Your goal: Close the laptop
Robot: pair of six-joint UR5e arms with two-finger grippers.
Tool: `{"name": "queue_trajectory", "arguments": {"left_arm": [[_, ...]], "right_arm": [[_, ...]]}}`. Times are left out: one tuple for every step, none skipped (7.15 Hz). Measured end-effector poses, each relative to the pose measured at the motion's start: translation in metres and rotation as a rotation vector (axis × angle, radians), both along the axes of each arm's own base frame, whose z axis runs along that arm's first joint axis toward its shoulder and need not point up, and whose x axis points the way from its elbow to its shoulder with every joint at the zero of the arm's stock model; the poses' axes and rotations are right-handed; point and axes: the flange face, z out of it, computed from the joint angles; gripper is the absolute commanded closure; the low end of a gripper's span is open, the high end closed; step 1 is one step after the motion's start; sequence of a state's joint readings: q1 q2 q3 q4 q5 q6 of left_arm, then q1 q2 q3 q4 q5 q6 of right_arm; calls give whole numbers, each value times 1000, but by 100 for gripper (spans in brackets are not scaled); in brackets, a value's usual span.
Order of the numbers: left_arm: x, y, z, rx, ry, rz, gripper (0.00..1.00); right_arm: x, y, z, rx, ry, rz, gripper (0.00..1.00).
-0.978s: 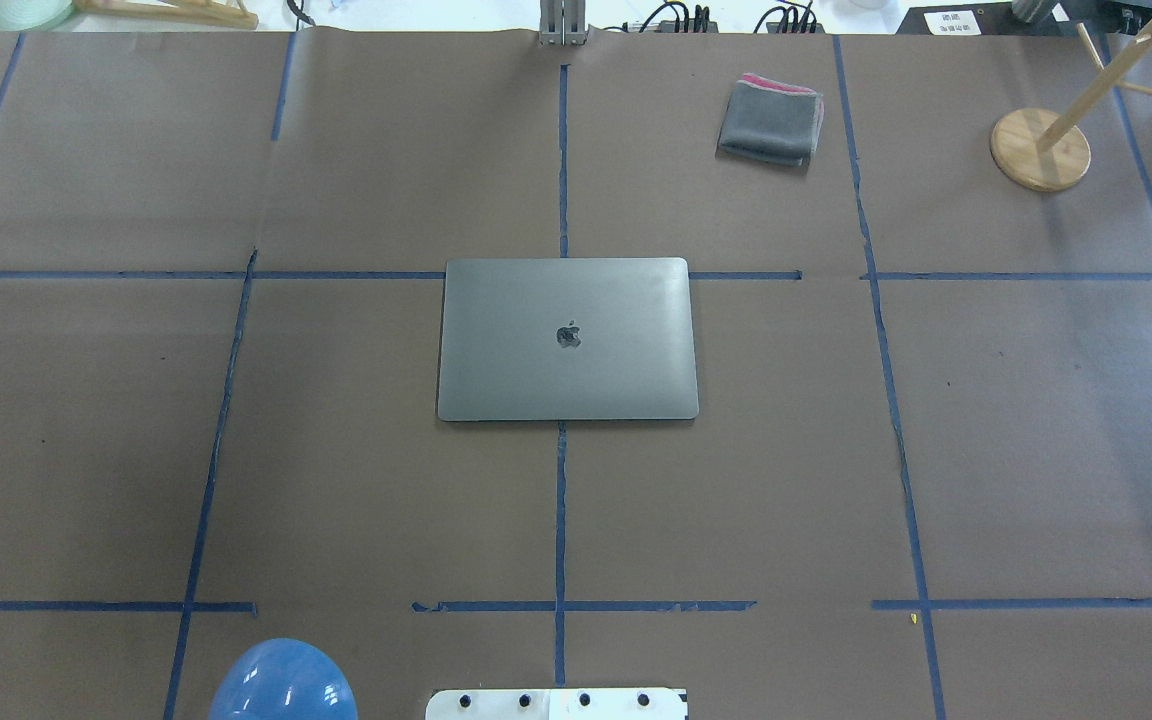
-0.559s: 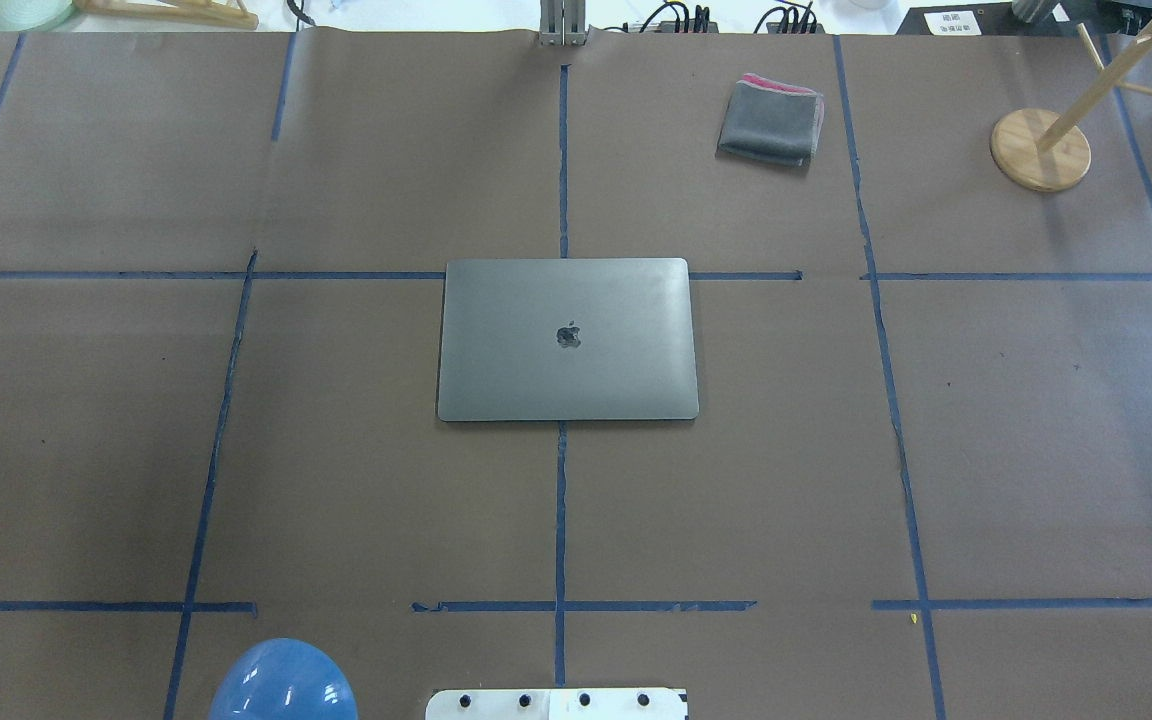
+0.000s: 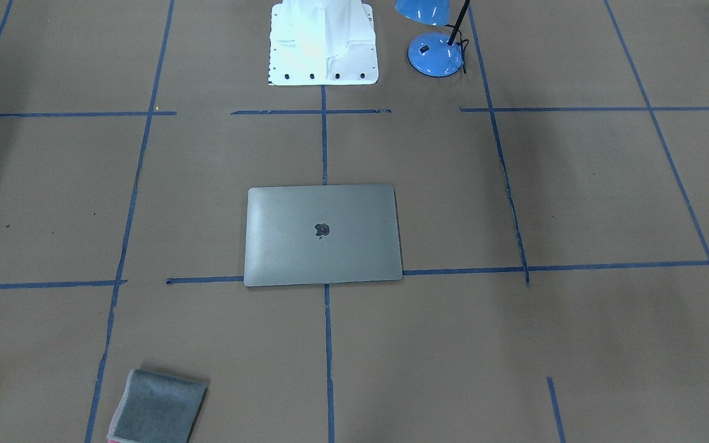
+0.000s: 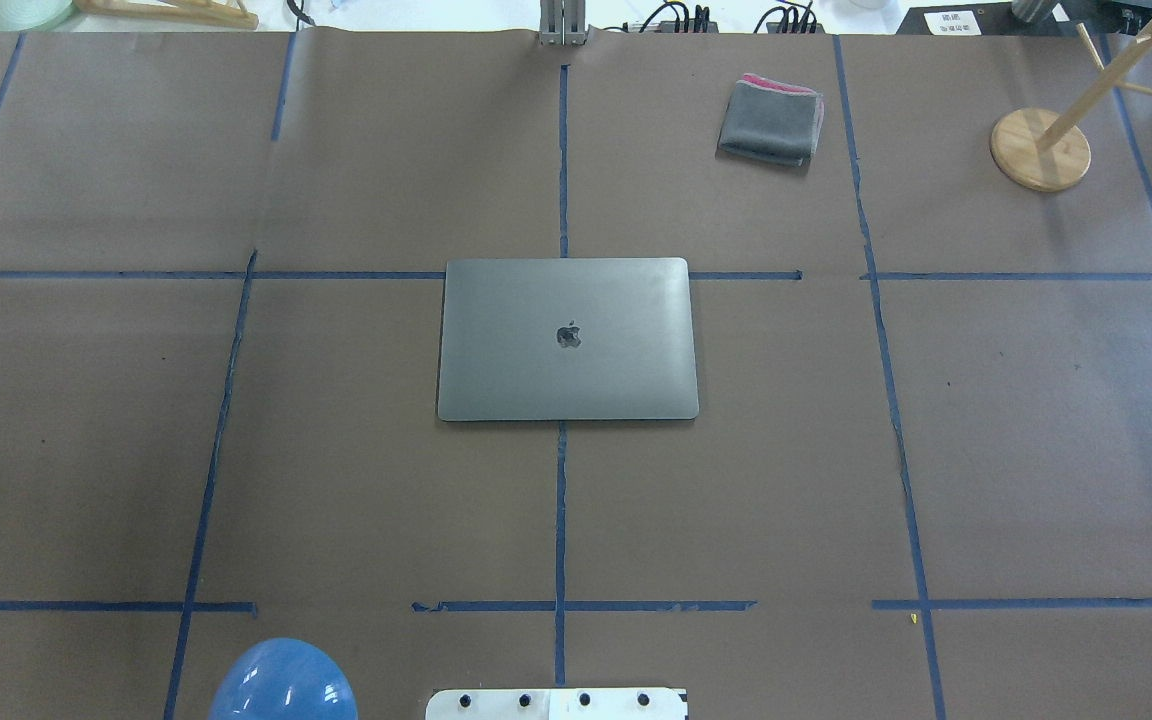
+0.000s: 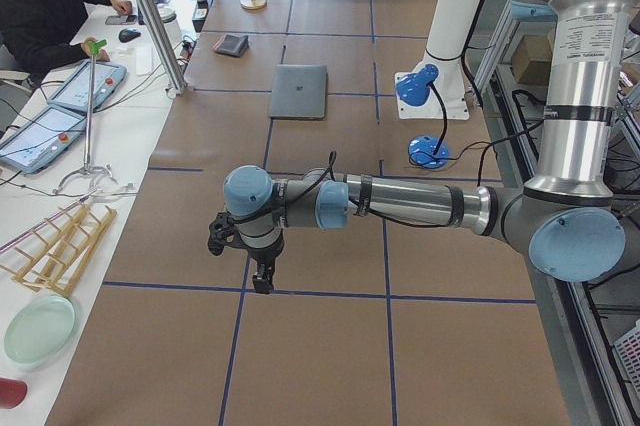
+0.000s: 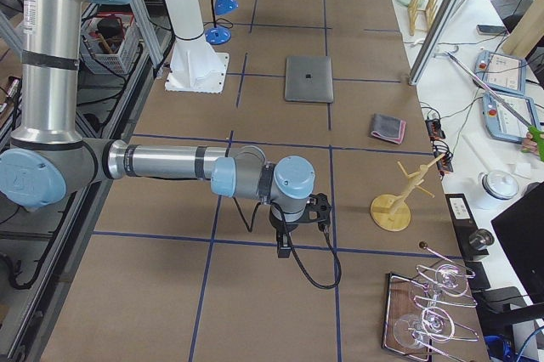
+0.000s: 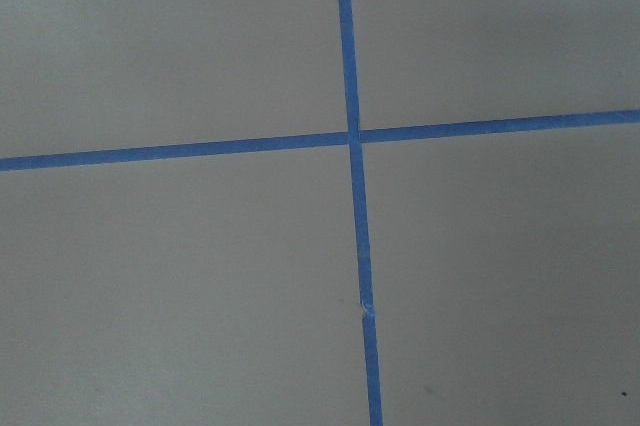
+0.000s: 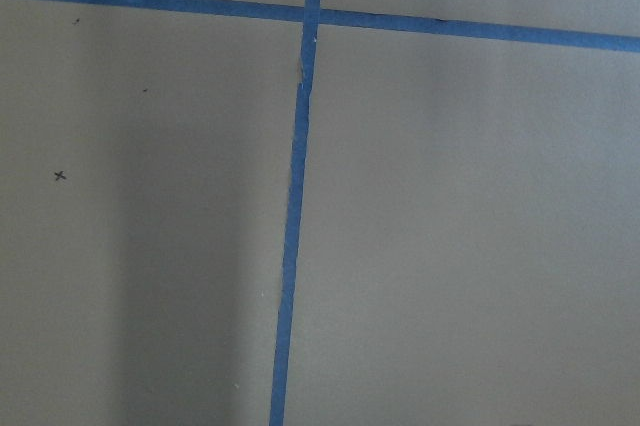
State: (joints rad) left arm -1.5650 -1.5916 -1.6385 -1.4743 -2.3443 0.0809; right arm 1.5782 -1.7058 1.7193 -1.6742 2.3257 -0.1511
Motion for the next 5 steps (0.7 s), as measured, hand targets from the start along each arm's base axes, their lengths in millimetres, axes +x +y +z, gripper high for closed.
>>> {"name": "queue_trajectory", "arguments": {"left_arm": [[0,0,1,-3,1,0,0],[0,1,2,-5,2,0,0],[0,1,2,-5,2,0,0],[0,0,2,-5,2,0,0],[0,0,2,-5,2,0,0]], "right_arm": [[0,0,1,-4,-1,2,0],[0,0,1,-8,-2,6,0],[0,-1,0,-23,-4,23,0],[-1,-2,-2,-48,-7,53,0],[-1,-4,-4,-73,-8,86,0]]}}
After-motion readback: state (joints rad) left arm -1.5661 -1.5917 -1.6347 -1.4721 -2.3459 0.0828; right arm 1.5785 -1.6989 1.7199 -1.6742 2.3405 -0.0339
